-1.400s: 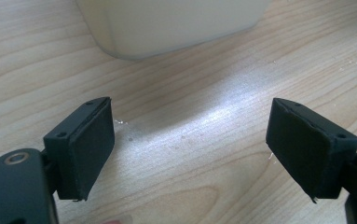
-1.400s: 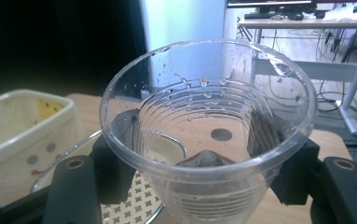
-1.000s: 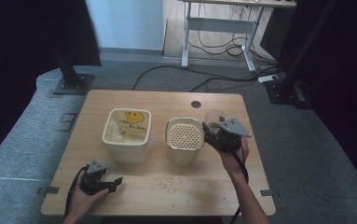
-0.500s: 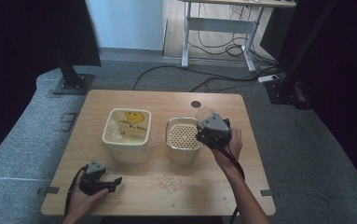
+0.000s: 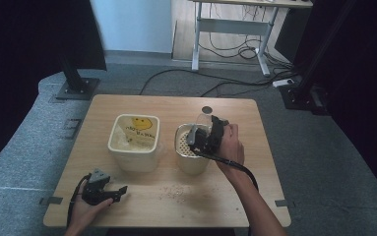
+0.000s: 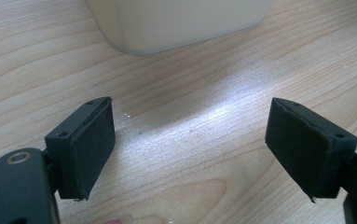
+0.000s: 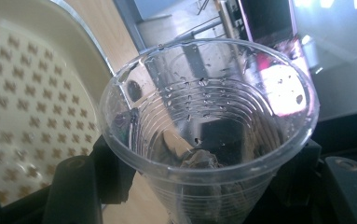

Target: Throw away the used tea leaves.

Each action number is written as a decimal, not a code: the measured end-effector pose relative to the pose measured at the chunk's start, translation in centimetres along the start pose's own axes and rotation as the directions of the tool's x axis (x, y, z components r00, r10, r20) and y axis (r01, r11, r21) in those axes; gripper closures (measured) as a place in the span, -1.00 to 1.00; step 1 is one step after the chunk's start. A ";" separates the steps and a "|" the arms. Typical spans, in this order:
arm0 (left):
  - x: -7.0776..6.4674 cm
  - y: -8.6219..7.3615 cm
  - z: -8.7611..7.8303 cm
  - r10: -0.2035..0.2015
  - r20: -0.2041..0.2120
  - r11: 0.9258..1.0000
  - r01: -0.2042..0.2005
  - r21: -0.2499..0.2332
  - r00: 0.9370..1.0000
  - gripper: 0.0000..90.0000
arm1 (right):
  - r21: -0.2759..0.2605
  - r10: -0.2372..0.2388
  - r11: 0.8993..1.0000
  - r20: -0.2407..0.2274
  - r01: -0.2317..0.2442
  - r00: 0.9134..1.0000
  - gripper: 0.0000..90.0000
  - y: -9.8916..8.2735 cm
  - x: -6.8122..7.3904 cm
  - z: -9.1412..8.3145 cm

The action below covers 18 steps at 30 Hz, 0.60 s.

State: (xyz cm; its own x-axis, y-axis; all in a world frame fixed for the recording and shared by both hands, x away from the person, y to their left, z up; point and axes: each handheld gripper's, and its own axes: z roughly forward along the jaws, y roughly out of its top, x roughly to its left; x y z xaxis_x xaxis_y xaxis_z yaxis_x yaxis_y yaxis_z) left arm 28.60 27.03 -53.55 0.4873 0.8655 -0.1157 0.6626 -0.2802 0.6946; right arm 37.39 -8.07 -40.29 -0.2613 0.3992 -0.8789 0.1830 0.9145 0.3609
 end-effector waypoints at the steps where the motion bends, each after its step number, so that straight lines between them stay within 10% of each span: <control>1: 0.0 0.0 0.0 0.000 0.000 1.000 0.000 0.000 1.000 -0.65 | 0.008 -0.056 0.998 0.008 0.056 0.998 -0.22 0.2 0.3 0.0; 4: -0.1 0.0 0.0 0.006 0.000 1.000 -0.006 0.001 1.000 -0.65 | 0.032 -0.212 0.977 0.054 0.210 0.976 -0.22 0.7 1.2 0.2; 9: -0.1 0.0 0.1 0.005 -0.001 1.000 -0.005 0.001 1.000 -0.65 | 0.057 -0.412 0.911 0.130 0.408 0.902 -0.21 1.1 2.6 0.2; 11: -0.1 0.0 0.1 0.004 0.000 1.000 -0.004 0.003 1.000 -0.65 | 0.073 -0.494 0.869 0.165 0.489 0.854 -0.20 1.2 3.1 0.1; 15: -0.1 0.0 0.1 0.002 0.000 1.000 -0.002 0.003 1.000 -0.65 | 0.121 -0.655 0.753 0.233 0.647 0.719 -0.17 1.3 4.1 -0.1; 18: -0.1 0.0 0.0 0.001 -0.001 1.000 -0.001 0.003 1.000 -0.65 | 0.143 -0.723 0.687 0.227 0.712 0.652 -0.17 1.3 4.5 0.1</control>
State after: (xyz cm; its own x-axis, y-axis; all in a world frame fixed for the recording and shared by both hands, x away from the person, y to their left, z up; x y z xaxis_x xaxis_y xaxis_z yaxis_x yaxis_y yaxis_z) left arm 28.61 26.95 -53.55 0.4878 0.8654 -0.1145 0.6635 -0.2823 0.6929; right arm 36.52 -5.13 -43.77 -0.0876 -0.4163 -0.9050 0.0749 0.9032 -0.4227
